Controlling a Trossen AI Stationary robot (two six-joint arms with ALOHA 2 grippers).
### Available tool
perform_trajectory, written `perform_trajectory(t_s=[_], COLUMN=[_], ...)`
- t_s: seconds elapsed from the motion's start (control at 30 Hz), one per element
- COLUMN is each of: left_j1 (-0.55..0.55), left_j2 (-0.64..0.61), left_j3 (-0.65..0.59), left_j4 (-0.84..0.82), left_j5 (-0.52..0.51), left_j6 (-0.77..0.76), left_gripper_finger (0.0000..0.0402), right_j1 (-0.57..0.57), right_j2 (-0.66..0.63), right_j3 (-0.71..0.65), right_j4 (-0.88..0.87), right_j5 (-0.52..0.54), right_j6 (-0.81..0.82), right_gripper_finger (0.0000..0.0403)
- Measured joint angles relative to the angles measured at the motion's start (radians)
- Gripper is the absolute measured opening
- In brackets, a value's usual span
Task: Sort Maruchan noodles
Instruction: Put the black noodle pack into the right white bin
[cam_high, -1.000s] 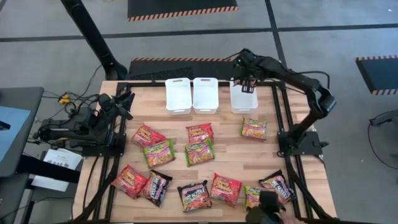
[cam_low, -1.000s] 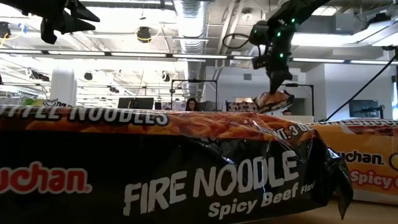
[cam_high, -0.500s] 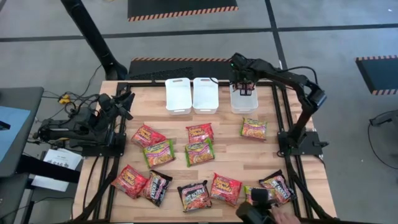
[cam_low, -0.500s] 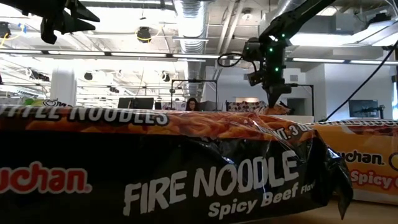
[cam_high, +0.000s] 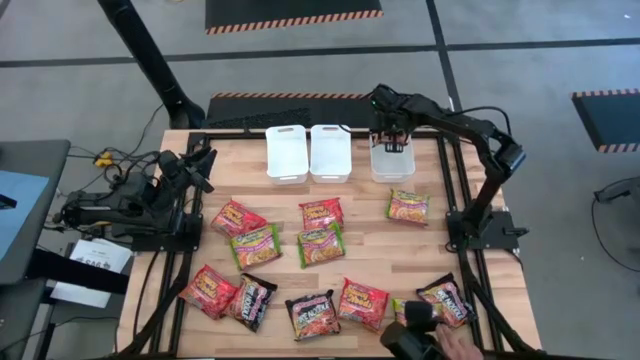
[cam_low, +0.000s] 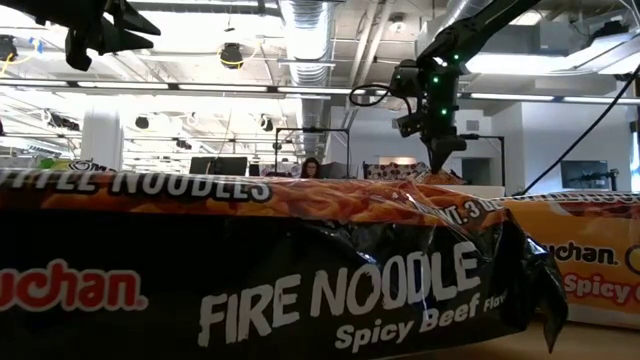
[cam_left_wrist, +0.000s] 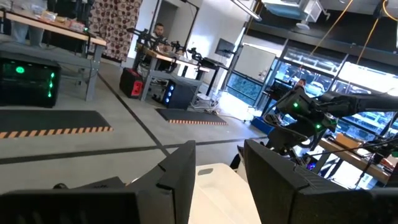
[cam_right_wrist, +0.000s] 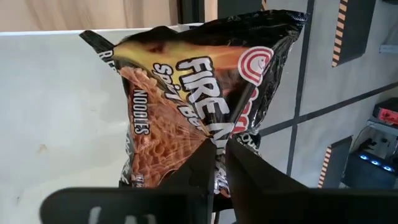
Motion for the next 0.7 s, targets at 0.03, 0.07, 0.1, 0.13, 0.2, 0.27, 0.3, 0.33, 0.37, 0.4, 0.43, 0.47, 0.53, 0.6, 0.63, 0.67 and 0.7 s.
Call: perform_trajectory(t_s=[0.03,0.07,0.1,0.13,0.2,0.27,0.3,0.33,0.37,0.4,0.43,0.47,0.53,0.6,0.63,0.67,0.7], left_j1=[0.000,0.000,0.000,0.000,0.000,0.000,0.000,0.000,0.000,0.000,0.000,0.000,0.000,0.000,0.000,0.000,0.000], left_j2=[0.000,0.000,0.000,0.000,0.000,0.000,0.000,0.000,0.000,0.000,0.000,0.000,0.000,0.000,0.000,0.000,0.000], left_j3=[0.000,0.000,0.000,0.000,0.000,0.000,0.000,0.000,0.000,0.000,0.000,0.000,0.000,0.000,0.000,0.000,0.000], left_j4=[0.000,0.000,0.000,0.000,0.000,0.000,0.000,0.000,0.000,0.000,0.000,0.000,0.000,0.000,0.000,0.000,0.000], left_j5=[0.000,0.000,0.000,0.000,0.000,0.000,0.000,0.000,0.000,0.000,0.000,0.000,0.000,0.000,0.000,0.000,0.000], left_j6=[0.000,0.000,0.000,0.000,0.000,0.000,0.000,0.000,0.000,0.000,0.000,0.000,0.000,0.000,0.000,0.000,0.000], left_gripper_finger=[0.0125,0.0125,0.0125,0.0125,0.0125,0.0125,0.0125,0.0125,0.0125,0.0125,0.0125,0.0125,0.0125,0.0125,0.0125,0.0125,0.0125], right_j1=[-0.002,-0.002,-0.002,-0.003,-0.007,-0.008,-0.009,-0.009,-0.009,-0.009,-0.009,-0.009,-0.008,-0.008,-0.008,-0.008,-0.008], right_j2=[0.000,0.000,0.000,0.000,0.000,0.000,0.000,0.000,0.000,0.000,0.000,0.000,0.000,0.000,0.000,0.000,0.000], right_j3=[0.000,0.000,0.000,0.000,0.000,0.000,0.000,0.000,0.000,0.000,0.000,0.000,0.000,0.001,0.001,0.001,0.001], right_j4=[-0.001,-0.001,-0.001,-0.002,-0.011,-0.016,-0.016,-0.016,-0.015,-0.013,-0.009,-0.006,-0.003,-0.006,-0.007,-0.007,-0.010], right_j5=[0.000,0.000,0.000,0.000,0.000,0.001,0.001,0.002,0.002,0.003,0.007,0.017,0.038,0.054,0.061,0.067,0.078], right_j6=[0.005,0.013,0.024,0.033,0.038,0.045,0.055,0.060,0.061,0.061,0.061,0.061,0.061,0.064,0.064,0.064,0.065], right_gripper_finger=[0.0068,0.0072,0.0076,0.0080,0.0092,0.0107,0.0115,0.0123,0.0131,0.0139,0.0144,0.0149,0.0156,0.0161,0.0163,0.0164,0.0166])
